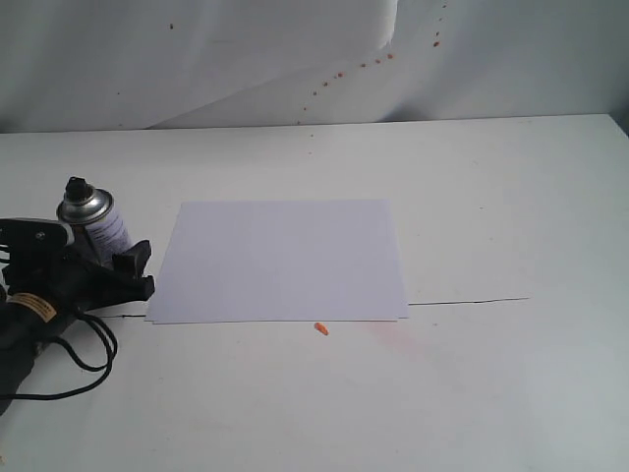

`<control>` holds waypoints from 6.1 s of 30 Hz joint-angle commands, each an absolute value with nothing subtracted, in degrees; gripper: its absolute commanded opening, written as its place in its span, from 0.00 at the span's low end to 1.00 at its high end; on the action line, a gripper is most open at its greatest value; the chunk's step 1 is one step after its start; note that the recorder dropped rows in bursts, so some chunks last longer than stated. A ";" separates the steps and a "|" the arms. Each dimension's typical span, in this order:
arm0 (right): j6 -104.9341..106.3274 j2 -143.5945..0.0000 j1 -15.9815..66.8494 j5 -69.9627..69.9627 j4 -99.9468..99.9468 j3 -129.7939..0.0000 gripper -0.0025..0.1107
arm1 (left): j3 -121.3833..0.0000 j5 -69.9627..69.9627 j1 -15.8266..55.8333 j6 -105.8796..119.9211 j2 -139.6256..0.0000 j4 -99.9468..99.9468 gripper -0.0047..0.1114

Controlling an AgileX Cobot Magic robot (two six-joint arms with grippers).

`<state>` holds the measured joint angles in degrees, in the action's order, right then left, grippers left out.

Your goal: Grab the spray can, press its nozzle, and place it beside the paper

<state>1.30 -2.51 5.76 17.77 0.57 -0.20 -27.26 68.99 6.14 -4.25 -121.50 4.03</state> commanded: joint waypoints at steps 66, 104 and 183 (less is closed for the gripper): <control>1.38 -2.15 6.01 17.58 0.36 0.00 0.02 | -52.93 30.32 28.58 99.18 -102.65 -65.64 0.04; 1.38 -2.15 6.01 17.58 0.36 0.00 0.02 | -60.29 41.11 36.36 119.92 -112.67 -86.45 0.04; 29.42 -99.78 8.65 33.28 -52.64 -65.52 0.02 | -60.29 40.97 36.36 119.92 -112.67 -85.76 0.04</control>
